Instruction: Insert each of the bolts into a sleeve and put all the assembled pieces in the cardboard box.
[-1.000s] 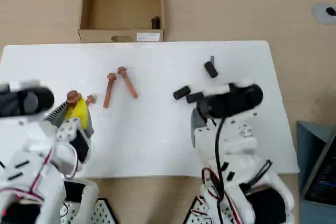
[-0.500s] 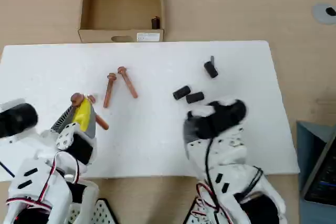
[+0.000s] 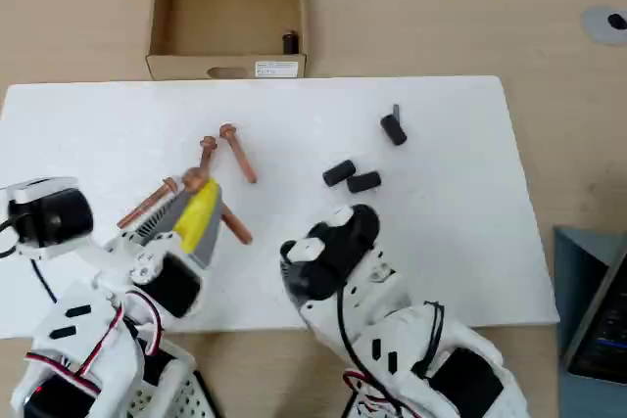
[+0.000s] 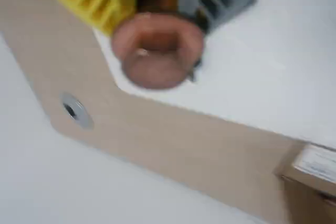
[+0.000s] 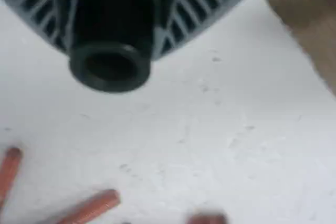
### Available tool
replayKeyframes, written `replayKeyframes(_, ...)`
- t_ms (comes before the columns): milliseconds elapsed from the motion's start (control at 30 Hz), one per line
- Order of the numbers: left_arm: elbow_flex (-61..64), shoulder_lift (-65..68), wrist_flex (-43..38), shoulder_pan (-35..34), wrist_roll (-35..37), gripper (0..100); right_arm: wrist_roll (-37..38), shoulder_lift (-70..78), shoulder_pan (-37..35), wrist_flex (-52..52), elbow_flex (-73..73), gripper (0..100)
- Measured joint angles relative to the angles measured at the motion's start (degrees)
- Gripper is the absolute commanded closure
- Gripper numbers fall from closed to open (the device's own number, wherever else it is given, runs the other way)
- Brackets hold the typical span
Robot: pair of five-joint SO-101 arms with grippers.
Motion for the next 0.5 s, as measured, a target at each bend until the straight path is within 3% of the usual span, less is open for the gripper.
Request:
replayKeyframes(267, 0.79, 0.0, -0.35, 5.89, 0.0, 100, 4.66, 0.0, -0.7, -3.78, 2.55, 98.9)
replayKeyframes(500, 7.47, 0.18, -6.33, 6.15, 0.0, 100, 5.27, 0.0, -0.62, -5.89, 3.43, 98.9)
